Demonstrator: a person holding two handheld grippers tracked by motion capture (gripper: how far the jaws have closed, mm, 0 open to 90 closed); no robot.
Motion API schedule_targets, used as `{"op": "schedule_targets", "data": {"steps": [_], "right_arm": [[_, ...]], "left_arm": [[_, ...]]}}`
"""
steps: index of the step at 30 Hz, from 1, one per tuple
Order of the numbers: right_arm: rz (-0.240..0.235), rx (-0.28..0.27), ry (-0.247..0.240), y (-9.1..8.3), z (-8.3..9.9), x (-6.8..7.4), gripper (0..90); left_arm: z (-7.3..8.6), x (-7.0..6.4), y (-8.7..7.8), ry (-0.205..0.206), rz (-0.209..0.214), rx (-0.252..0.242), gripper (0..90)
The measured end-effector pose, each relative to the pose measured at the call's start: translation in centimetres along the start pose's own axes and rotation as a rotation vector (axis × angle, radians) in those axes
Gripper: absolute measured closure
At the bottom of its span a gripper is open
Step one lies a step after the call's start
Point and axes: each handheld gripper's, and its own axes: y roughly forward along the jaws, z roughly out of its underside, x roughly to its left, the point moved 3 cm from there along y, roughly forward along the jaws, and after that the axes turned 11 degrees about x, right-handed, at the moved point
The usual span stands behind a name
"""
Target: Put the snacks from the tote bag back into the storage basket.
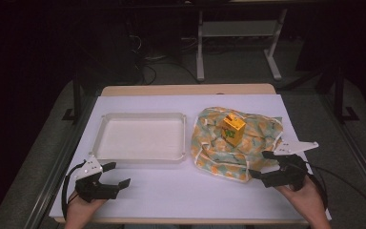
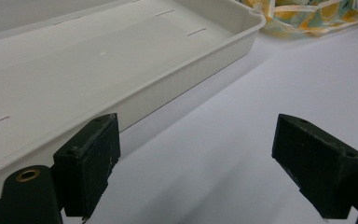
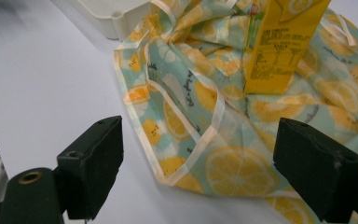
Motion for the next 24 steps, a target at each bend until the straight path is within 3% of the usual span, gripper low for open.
{"op": "schedule_targets", "data": {"steps": [9, 24], "right_arm": [[0.009, 0.013, -0.021, 0.3, -2.0, -0.9, 15.4], [0.026, 0.043, -0.017, 0.6, -4.9, -2.2, 15.4]], "left_arm": [[0.0, 0.0, -0.1, 0.004, 0.002, 0.004, 14.7], [0.0, 0.1, 0.0, -0.001, 0.004, -0.001, 14.7]]}}
